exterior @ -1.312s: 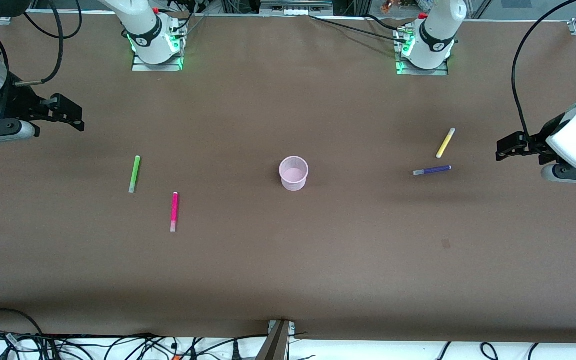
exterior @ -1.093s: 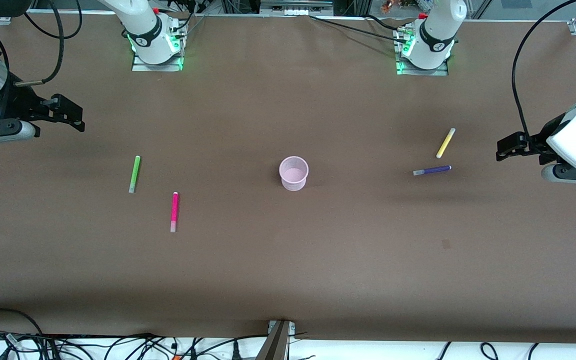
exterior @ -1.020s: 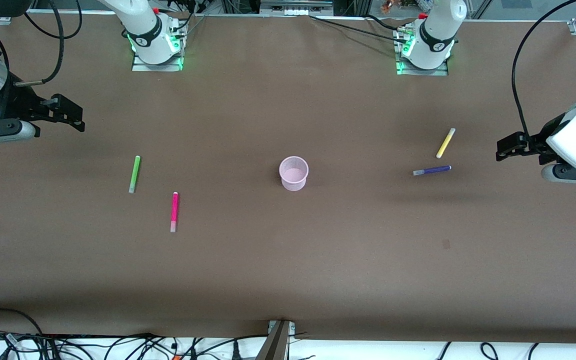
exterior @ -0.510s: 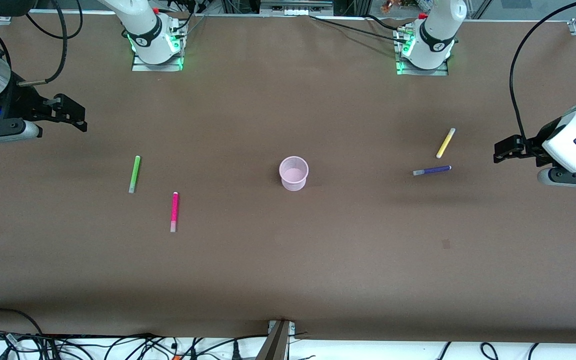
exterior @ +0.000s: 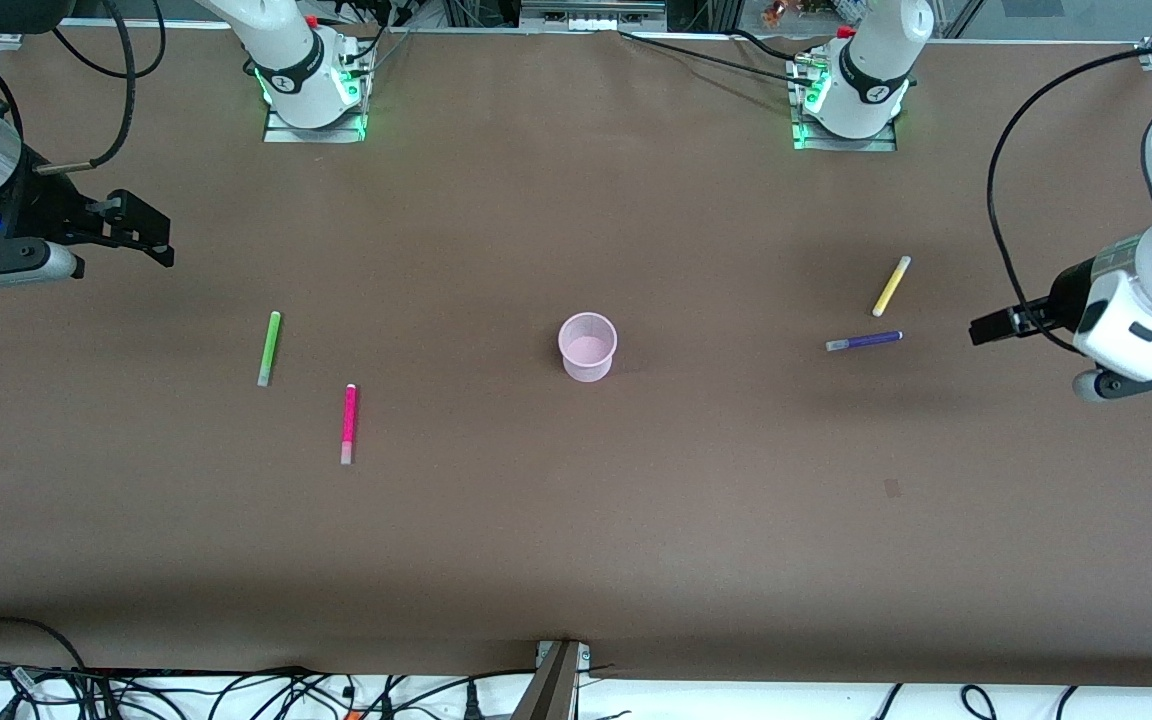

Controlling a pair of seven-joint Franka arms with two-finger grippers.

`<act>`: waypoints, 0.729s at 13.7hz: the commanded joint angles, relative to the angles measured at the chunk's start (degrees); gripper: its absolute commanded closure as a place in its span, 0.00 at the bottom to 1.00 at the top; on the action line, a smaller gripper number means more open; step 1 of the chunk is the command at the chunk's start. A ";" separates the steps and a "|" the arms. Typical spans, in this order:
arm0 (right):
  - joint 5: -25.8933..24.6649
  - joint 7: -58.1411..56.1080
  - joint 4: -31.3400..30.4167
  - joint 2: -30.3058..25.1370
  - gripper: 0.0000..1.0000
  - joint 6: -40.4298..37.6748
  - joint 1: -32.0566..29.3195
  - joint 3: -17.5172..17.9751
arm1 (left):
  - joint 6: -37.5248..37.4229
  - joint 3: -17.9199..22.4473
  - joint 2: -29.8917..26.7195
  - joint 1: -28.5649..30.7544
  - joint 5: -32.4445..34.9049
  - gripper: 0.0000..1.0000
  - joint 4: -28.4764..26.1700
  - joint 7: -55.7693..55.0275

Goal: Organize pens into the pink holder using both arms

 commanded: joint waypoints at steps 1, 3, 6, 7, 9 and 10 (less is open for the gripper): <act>-1.08 0.37 1.39 0.60 0.00 -0.22 0.32 0.03 | 2.58 -0.13 0.56 0.36 -1.09 0.00 -3.78 -10.82; -0.99 0.46 1.39 0.68 0.00 -0.14 0.32 0.03 | 5.99 -0.22 0.39 0.36 -1.44 0.00 -7.74 -19.84; -0.90 0.46 1.39 0.69 0.00 -0.22 0.32 -0.06 | 13.10 -0.74 0.12 -1.39 -0.83 0.00 -15.29 -35.75; -0.90 0.37 1.39 0.69 0.00 -0.22 0.32 0.03 | 16.70 -1.18 -0.57 -1.75 -0.04 0.00 -18.45 -41.81; -0.90 0.37 1.39 0.69 0.00 -0.22 0.32 -0.06 | 23.65 -2.85 -1.90 -1.75 1.28 0.00 -24.43 -52.28; -0.90 0.37 1.39 0.69 0.00 -0.22 0.32 0.03 | 25.59 -3.03 -1.99 -1.84 1.89 0.00 -26.02 -56.76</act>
